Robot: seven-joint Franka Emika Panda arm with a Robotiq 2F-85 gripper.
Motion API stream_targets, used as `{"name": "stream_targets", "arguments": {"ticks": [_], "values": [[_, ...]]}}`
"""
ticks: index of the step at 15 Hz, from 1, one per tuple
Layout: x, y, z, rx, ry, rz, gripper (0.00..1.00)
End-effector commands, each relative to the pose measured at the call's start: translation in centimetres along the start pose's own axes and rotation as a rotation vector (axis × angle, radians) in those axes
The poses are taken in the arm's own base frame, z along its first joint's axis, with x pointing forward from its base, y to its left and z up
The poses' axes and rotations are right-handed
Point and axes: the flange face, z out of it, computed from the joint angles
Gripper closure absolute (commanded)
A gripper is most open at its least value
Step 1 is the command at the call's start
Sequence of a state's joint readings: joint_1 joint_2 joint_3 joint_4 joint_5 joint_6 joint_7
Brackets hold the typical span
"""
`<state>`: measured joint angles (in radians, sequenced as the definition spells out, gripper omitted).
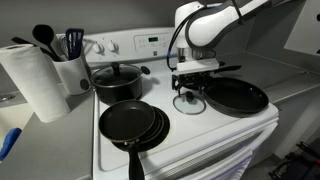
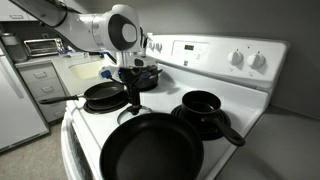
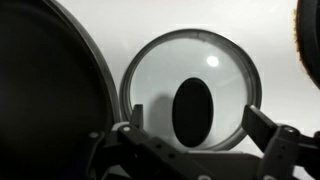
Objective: Place the glass lid on top of the small black pot on the right side of the stove
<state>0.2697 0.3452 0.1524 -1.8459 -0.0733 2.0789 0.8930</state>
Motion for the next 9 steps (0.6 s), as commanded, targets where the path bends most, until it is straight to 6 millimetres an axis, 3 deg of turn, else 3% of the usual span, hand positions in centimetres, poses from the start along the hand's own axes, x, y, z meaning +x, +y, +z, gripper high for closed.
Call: {"name": "stream_targets", "arguments": {"ticks": [1, 5, 6, 9], "values": [[-0.37, 0.86, 1.2, 0.009, -0.055, 0.038, 0.0], [-0.53, 0.94, 1.29, 0.009, -0.061, 0.045, 0.03], [-0.5, 0.96, 1.17, 0.01, -0.057, 0.044, 0.2], [-0.4, 0.94, 0.81, 0.014, -0.045, 0.043, 0.39]]}}
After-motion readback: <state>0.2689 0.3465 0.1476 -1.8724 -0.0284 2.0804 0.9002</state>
